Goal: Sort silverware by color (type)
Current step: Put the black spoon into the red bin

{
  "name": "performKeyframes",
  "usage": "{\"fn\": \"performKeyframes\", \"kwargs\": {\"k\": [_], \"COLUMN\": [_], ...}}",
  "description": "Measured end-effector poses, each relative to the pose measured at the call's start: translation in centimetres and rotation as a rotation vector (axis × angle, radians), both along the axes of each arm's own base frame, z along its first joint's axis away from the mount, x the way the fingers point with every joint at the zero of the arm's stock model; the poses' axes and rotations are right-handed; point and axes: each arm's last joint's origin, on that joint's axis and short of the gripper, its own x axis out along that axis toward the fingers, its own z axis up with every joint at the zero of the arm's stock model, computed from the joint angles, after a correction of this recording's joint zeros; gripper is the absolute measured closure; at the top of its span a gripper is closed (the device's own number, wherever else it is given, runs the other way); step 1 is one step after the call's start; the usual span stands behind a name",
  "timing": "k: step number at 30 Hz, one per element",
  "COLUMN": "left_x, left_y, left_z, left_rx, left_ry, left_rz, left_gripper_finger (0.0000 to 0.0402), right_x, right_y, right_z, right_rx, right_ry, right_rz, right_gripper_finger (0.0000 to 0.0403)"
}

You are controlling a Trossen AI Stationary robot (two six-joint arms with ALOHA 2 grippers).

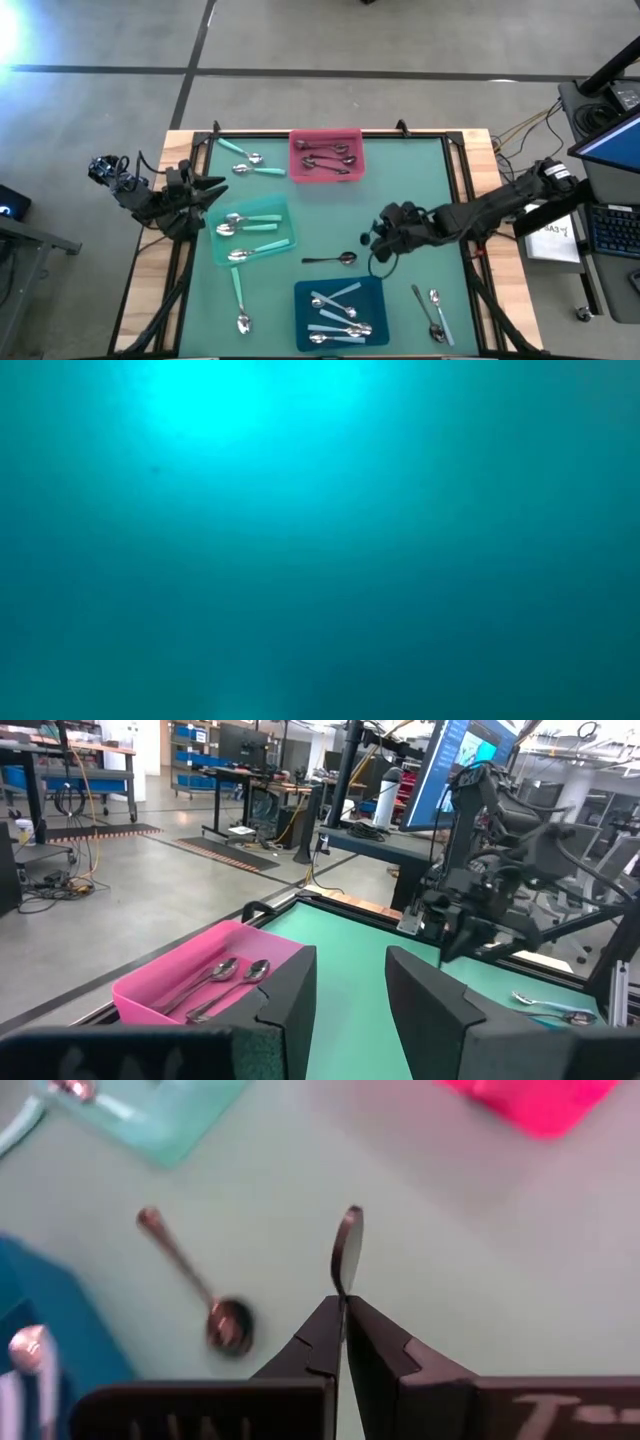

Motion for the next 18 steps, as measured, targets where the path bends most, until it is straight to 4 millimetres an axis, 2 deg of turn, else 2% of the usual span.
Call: {"fn": "performKeyframes", "kwargs": {"k": [10,18], "left_x": [0.0,0.0], "left_y": [0.0,0.0], "left_z": [0.0,0.0], "left_rx": [0.0,-0.02], "left_ry": [0.0,-0.008], "left_rz": [0.0,0.001], "left_gripper_finger": [0.0295,0.0295], "right_x": [1.8,2.3], "right_y": [-4.3,-7.1], "right_z": [0.9,1.3], "right_rx": [-0.15,-0.221], "right_ry": [-0.053,-0.061], "right_rz": [0.023,-0.003], "right_gripper_finger": [0.0394,0.0394]}}
